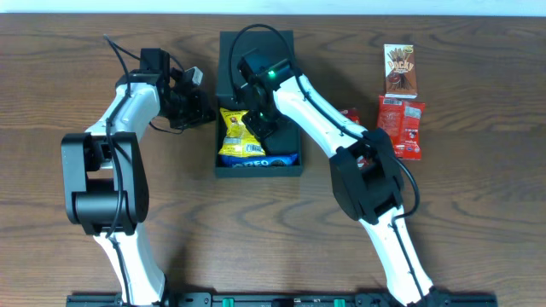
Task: Pack container
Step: 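Push the yellow bag further down with the right gripper, then lift out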
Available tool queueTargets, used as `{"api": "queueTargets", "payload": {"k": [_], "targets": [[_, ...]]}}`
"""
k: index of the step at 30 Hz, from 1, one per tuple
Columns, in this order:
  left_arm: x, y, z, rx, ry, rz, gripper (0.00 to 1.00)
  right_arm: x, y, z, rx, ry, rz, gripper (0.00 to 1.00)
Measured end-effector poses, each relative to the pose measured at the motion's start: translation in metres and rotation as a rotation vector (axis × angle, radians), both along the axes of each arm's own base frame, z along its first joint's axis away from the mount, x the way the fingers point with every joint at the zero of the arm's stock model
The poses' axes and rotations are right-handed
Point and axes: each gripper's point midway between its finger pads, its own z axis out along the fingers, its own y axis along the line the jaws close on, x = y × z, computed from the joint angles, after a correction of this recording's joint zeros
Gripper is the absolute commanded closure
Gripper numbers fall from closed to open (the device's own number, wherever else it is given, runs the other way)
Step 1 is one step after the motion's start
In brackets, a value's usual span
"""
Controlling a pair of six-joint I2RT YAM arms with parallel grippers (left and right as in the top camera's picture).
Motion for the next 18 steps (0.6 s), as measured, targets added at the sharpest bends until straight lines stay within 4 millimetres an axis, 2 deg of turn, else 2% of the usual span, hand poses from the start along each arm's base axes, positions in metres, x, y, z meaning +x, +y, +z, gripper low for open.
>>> {"api": "queueTargets", "payload": {"k": [5, 8, 10, 13, 18], "targets": [[0.000, -0.002, 0.000, -0.002, 0.000, -0.004, 0.94, 0.024, 0.009, 0.042, 0.043, -0.110, -0.010, 0.99], [0.000, -0.002, 0.000, -0.003, 0.000, -0.004, 0.94, 0.023, 0.010, 0.066, 0.074, -0.125, -0.007, 0.99], [0.000, -0.002, 0.000, -0.003, -0.001, -0.004, 0.94, 0.019, 0.014, 0.073, 0.102, -0.115, 0.001, 0.99], [0.000, -0.002, 0.001, -0.003, -0.004, -0.004, 0.94, 0.019, 0.022, 0.065, 0.145, -0.110, 0.013, 0.99], [0.001, -0.002, 0.001, -0.003, -0.006, -0.004, 0.94, 0.005, 0.025, 0.025, 0.170, -0.041, 0.023, 0.99]]}}
